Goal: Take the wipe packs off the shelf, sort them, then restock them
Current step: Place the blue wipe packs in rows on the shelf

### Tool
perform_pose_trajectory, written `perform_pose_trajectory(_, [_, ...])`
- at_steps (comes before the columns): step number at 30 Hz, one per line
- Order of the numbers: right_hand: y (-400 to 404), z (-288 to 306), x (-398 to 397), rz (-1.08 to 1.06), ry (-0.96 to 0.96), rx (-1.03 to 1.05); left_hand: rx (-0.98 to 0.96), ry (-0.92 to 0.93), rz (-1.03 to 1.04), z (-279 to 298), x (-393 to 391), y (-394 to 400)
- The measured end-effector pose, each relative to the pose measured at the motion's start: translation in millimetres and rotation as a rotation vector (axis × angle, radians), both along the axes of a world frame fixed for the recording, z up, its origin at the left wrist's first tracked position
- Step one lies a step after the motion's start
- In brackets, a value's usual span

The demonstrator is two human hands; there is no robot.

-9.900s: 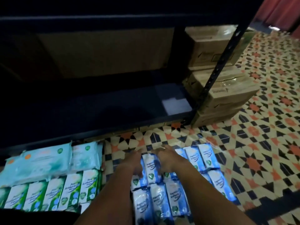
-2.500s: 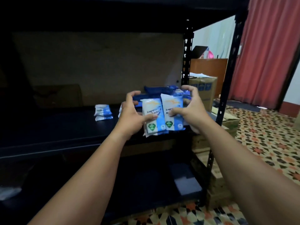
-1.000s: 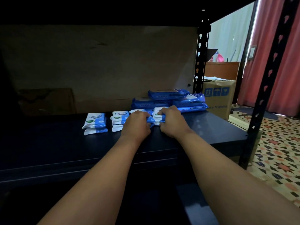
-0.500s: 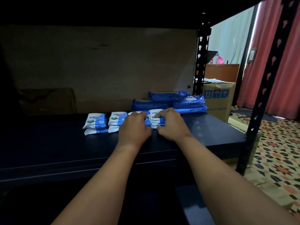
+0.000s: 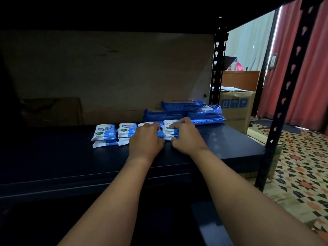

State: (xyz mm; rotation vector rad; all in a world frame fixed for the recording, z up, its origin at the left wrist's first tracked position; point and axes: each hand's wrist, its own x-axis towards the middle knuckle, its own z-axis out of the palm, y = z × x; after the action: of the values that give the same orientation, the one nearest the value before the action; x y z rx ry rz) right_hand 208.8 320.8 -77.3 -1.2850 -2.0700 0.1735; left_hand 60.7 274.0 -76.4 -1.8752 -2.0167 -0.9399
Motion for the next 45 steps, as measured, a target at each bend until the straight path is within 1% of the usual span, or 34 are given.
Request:
perform_pose_trajectory(3, [-2, 0, 1, -0.034, -0.016, -0.011, -0.001, -0.011, -0.043, 1, 0, -1])
perform_pose_trajectory(14, [-5, 4, 2, -0.062, -0.072, -0.012, -0.003, -0.002, -0.023, -1, -1, 2])
perform_pose_trajectory(17, [-12, 6, 6, -0.061, -0.075, -0.045, -0.021, 0.045, 0.026, 0, -1, -2])
perform_pose_trajectory(19, [-23, 7, 12, -0.102, -0.085, -0.077, -0.044, 0.099, 0.084, 3, 1, -10])
perform_pose_trajectory(21, [-40, 4, 22, -0.135, -0.077, -0.092, -0.032, 0.114, 0.124, 5, 5, -22])
perform_pose_trajectory(23, [-61, -2, 37, -0.132, -0.002, -0.061, 0.075, 0.099, 0.061, 3, 15, -42])
perform_pose_trajectory(26, [-94, -18, 61, -0.105, 0.142, 0.072, 0.358, 0.144, -0.190, -18, 40, -74])
perform_pose_trajectory(27, [-106, -26, 69, -0.093, 0.160, 0.123, 0.404, 0.164, -0.247, -30, 52, -85])
perform_pose_trajectory(28, [-117, -35, 78, -0.081, 0.168, 0.164, 0.412, 0.163, -0.280, -43, 65, -95])
perform_pose_trajectory(30, [-137, -58, 99, -0.084, 0.165, 0.189, 0.343, 0.096, -0.310, -74, 89, -112])
perform_pose_trajectory(32, [-154, -87, 122, -0.109, 0.113, 0.095, 0.189, -0.018, -0.326, -110, 111, -124])
perform_pose_trajectory(35, [-166, -137, 160, -0.151, -0.052, -0.220, -0.181, -0.120, -0.334, -167, 140, -135])
perform_pose_trajectory(37, [-169, -177, 186, -0.163, -0.164, -0.455, -0.422, -0.133, -0.347, -208, 161, -138])
perform_pose_trajectory(39, [-169, -219, 212, -0.173, -0.291, -0.654, -0.618, -0.143, -0.361, -248, 181, -141])
perform_pose_trajectory(42, [-173, -272, 244, -0.212, -0.442, -0.864, -0.902, -0.217, -0.368, -310, 207, -143])
perform_pose_trajectory(43, [-172, -289, 255, -0.227, -0.471, -0.911, -0.977, -0.247, -0.363, -332, 215, -142])
perform_pose_trajectory(45, [-174, -323, 273, -0.249, -0.468, -1.012, -1.111, -0.327, -0.352, -370, 229, -143])
